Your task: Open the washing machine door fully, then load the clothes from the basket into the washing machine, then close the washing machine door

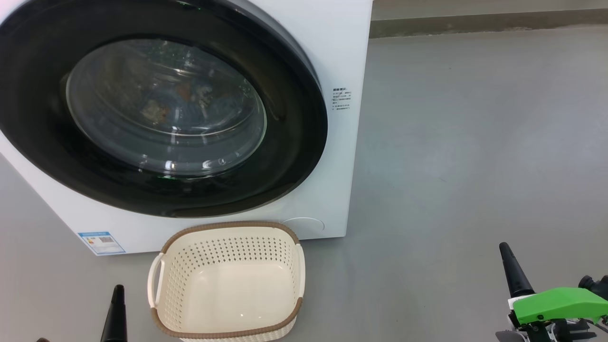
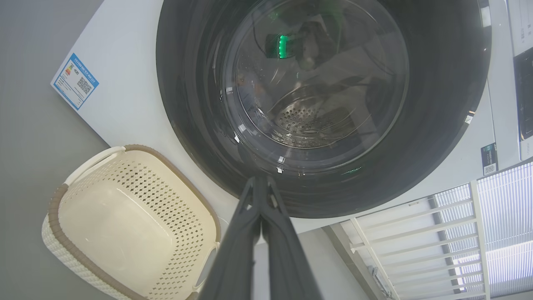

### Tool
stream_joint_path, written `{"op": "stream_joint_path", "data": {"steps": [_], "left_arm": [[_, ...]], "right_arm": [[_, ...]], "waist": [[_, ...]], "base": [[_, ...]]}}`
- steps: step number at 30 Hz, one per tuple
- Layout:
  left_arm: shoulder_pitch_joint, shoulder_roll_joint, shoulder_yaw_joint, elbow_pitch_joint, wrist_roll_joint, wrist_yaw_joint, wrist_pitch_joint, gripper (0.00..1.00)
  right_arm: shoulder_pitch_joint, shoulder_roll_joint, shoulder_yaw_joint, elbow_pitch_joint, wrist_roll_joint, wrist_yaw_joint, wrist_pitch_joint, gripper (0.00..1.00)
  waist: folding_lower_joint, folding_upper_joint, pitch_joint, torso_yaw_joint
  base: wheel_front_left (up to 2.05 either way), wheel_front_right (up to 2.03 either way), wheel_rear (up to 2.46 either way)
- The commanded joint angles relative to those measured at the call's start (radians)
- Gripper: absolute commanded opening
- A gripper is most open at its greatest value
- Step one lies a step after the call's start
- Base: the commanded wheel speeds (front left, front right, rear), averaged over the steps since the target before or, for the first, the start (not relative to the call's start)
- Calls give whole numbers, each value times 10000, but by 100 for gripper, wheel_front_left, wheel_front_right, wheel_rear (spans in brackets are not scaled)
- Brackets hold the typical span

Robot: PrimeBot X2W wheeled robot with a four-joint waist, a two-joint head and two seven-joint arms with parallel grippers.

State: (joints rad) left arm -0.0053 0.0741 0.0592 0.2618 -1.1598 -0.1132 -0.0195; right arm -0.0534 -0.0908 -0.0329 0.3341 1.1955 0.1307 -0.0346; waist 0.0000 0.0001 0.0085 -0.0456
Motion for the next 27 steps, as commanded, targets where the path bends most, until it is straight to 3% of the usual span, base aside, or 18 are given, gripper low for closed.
{"op": "stream_joint_path", "data": {"steps": [1, 27], "left_arm": [[-438, 59, 260, -290, -295, 48, 76, 0], [-795, -116, 439, -410, -2749, 117, 811, 0]], "right_arm": [[-492, -49, 76, -315, 288, 10, 91, 0], [-594, 90, -283, -599, 2683, 4, 776, 0]], "waist": [[0, -1, -4, 16], [0, -1, -58, 273]], "base": [[0, 0, 0], [0, 0, 0]]}}
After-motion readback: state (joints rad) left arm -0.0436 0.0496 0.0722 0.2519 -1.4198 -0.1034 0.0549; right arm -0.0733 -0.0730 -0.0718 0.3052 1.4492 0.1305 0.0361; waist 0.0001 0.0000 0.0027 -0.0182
